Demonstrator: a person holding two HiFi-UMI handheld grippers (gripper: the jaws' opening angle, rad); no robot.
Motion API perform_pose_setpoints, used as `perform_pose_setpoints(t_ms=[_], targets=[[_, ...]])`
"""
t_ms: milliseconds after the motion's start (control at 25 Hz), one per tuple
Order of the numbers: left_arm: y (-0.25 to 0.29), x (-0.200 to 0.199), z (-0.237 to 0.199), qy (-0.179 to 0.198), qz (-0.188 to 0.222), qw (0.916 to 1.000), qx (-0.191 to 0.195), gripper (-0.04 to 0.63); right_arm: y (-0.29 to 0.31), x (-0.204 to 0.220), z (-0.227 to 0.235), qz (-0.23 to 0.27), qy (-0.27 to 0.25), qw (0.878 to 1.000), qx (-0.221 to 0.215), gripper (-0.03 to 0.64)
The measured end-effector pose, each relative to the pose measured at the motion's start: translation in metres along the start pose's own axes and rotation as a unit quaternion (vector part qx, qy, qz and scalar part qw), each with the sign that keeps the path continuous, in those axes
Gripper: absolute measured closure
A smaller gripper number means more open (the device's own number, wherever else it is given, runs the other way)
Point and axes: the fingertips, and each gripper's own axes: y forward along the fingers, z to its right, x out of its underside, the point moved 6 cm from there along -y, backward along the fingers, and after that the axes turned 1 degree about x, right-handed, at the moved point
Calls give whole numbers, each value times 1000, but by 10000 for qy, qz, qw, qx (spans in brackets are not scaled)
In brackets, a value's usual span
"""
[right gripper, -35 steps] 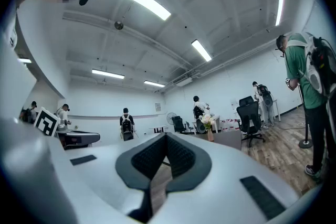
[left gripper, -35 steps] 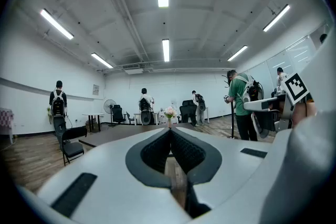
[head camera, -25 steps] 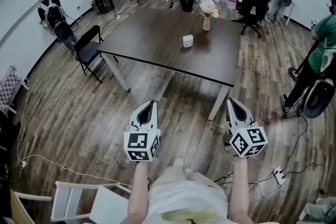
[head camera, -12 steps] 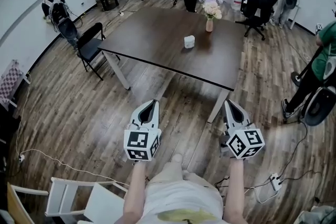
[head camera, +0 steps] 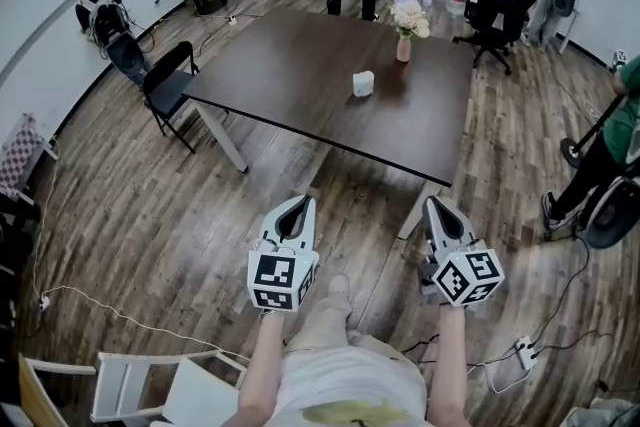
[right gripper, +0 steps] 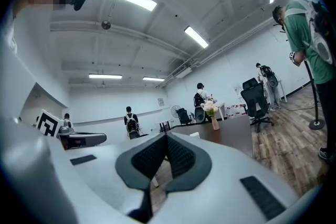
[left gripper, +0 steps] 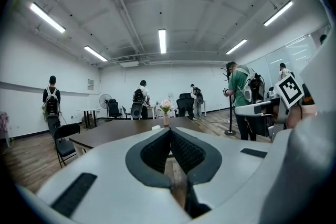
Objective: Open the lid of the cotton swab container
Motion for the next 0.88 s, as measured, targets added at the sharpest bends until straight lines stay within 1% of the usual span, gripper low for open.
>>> perform_pose_setpoints(t_ms=[280, 640, 880], targets=[[56, -3, -29, -111, -28, 9999, 38, 572, 47, -3, 25, -34, 28, 9999, 133, 595], [133, -11, -65, -137, -48, 9996, 227, 572, 119, -11, 55, -9, 107, 9996, 276, 595], [171, -11, -95, -227, -81, 9992, 332, 572, 166, -11, 61, -66, 123, 9993, 335, 595]])
